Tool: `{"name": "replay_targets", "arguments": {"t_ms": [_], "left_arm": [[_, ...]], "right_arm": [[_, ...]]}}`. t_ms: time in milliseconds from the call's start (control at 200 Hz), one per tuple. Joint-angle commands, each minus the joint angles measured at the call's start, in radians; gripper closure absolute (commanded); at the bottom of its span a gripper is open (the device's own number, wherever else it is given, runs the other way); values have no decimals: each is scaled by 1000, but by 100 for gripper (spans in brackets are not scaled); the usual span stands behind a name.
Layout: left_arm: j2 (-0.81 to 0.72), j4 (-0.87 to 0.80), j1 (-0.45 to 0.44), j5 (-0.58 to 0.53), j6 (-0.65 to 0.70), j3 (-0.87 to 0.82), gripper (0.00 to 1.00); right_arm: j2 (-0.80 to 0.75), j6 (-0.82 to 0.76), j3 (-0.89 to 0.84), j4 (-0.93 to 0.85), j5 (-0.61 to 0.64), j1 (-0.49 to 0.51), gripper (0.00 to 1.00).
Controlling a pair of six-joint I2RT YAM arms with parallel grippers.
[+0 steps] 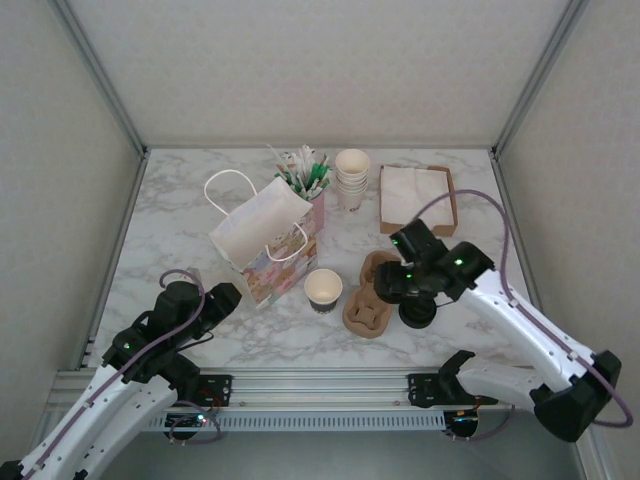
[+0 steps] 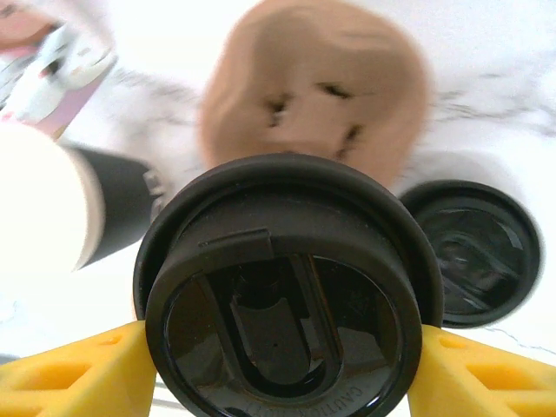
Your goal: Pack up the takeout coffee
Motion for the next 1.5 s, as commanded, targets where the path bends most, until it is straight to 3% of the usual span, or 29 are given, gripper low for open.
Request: {"name": "replay_targets", "arguments": {"t_ms": [0, 240, 791, 1492], "left_arm": [[3, -5, -11, -32, 6, 5, 37], [-14, -40, -11, -40, 11, 22, 36], [-24, -61, -11, -44, 13, 34, 36], [-40, -74, -11, -47, 10, 22, 35]], "right_arm": [[74, -24, 67, -5, 0, 108, 30], [279, -34, 208, 34, -8, 253, 30], [509, -74, 348, 56, -20, 253, 30], [573, -68, 360, 61, -40, 253, 29]]}}
